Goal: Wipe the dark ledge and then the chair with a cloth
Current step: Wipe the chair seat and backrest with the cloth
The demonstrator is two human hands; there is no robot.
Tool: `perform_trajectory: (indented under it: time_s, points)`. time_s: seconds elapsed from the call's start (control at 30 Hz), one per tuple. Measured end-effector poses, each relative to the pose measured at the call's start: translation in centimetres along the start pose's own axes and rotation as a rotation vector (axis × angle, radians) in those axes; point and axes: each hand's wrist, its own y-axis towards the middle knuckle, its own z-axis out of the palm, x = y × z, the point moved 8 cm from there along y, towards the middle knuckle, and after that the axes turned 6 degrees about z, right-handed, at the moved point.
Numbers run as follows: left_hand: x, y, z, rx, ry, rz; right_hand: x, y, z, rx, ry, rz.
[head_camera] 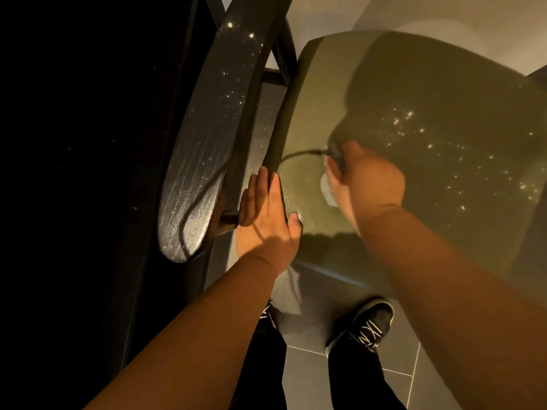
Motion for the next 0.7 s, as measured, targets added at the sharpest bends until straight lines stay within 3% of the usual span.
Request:
perform_trajectory:
  time_s: [0.17,0.3,0.47,0.6,0.7]
  points:
    - [0.2,0.0,0.4,-0.029,-0.03,0.003,0.5,-1.3,-1.5,-0.083,-0.002,0.051]
    - [0.1,0.1,0.2,0.002,0.016,-0.01,-1.3,-3.9,-2.7,-0.109,0.223,0.092]
    - [-0.2,-0.1,-0.1,0.089,0.068,-0.03,-1.1,-7.2,-2.9,-0.163,0.095,-0.066]
    - [-0.1,-0.2,0.1,0.104,0.098,-0.027,-1.0,-6.9,-1.1,0.015,0.018,-0.087]
    - [0.1,-0.2,0.2,0.124,0.102,-0.032,-1.0,-5.3,-0.8,0.022,-0.025,-0.058]
